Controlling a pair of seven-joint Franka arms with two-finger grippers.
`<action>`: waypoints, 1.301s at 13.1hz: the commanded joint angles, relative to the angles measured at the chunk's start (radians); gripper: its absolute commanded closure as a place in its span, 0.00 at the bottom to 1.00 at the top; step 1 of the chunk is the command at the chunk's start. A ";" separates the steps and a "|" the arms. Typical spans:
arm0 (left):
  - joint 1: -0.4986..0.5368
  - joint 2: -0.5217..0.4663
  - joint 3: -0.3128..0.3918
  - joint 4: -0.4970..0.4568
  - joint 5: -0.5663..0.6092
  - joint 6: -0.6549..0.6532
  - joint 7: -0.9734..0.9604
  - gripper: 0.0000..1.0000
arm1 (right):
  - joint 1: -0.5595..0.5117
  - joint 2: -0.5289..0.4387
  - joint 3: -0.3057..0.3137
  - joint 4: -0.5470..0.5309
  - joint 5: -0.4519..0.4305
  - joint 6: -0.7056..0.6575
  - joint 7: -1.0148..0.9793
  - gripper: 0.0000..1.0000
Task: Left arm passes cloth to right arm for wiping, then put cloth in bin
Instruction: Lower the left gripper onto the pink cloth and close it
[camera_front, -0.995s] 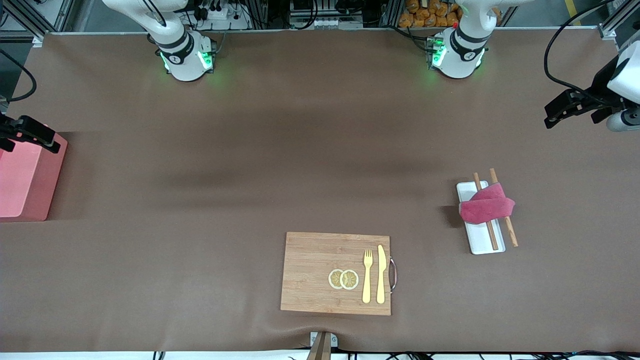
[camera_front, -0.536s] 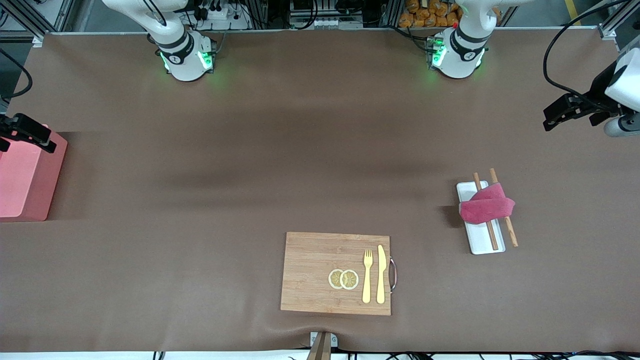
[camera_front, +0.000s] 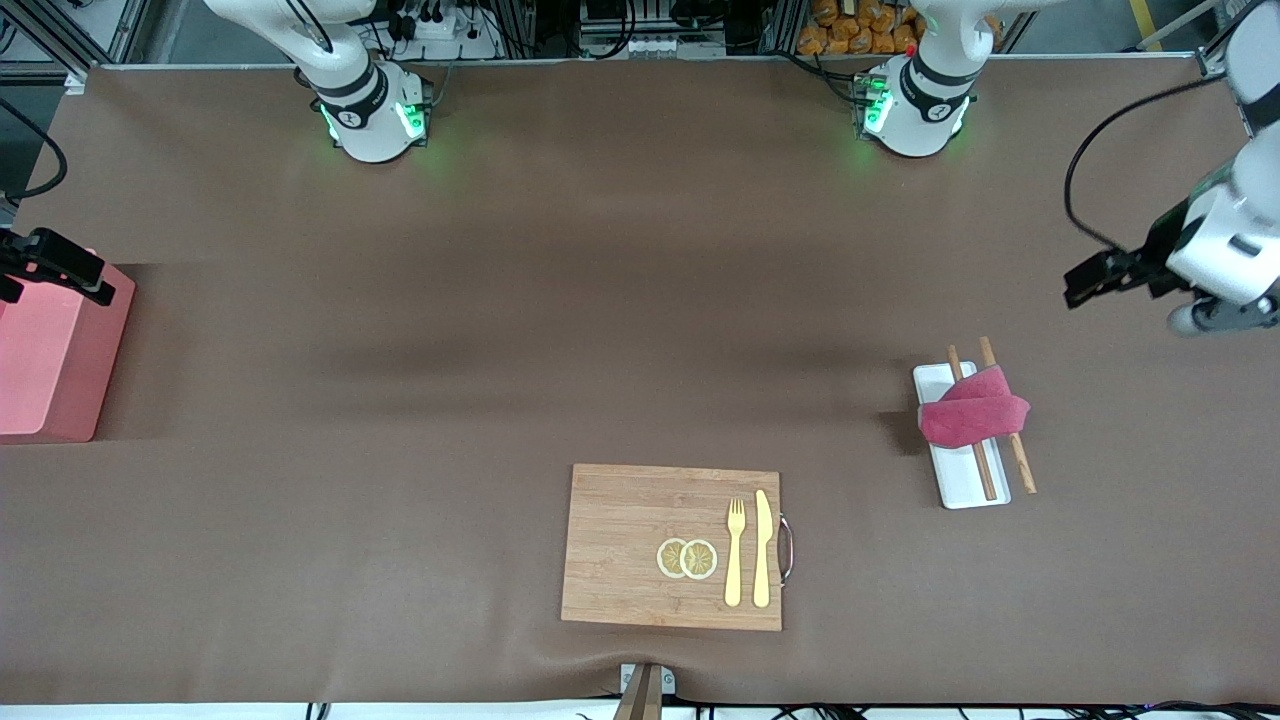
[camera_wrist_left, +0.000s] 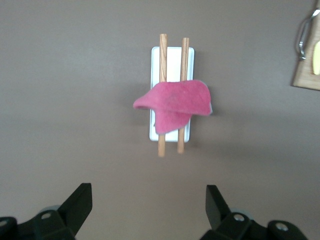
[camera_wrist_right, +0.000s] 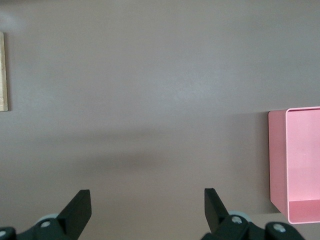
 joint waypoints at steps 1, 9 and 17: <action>0.015 0.036 -0.002 -0.095 -0.018 0.150 0.028 0.00 | 0.008 0.002 -0.007 0.003 0.001 -0.006 -0.005 0.00; 0.033 0.282 0.000 -0.083 -0.006 0.381 0.087 0.18 | 0.009 0.019 -0.007 0.002 0.001 -0.008 -0.003 0.00; 0.035 0.332 -0.002 -0.078 -0.016 0.405 0.087 0.35 | 0.017 0.026 -0.005 0.003 0.002 -0.034 0.061 0.00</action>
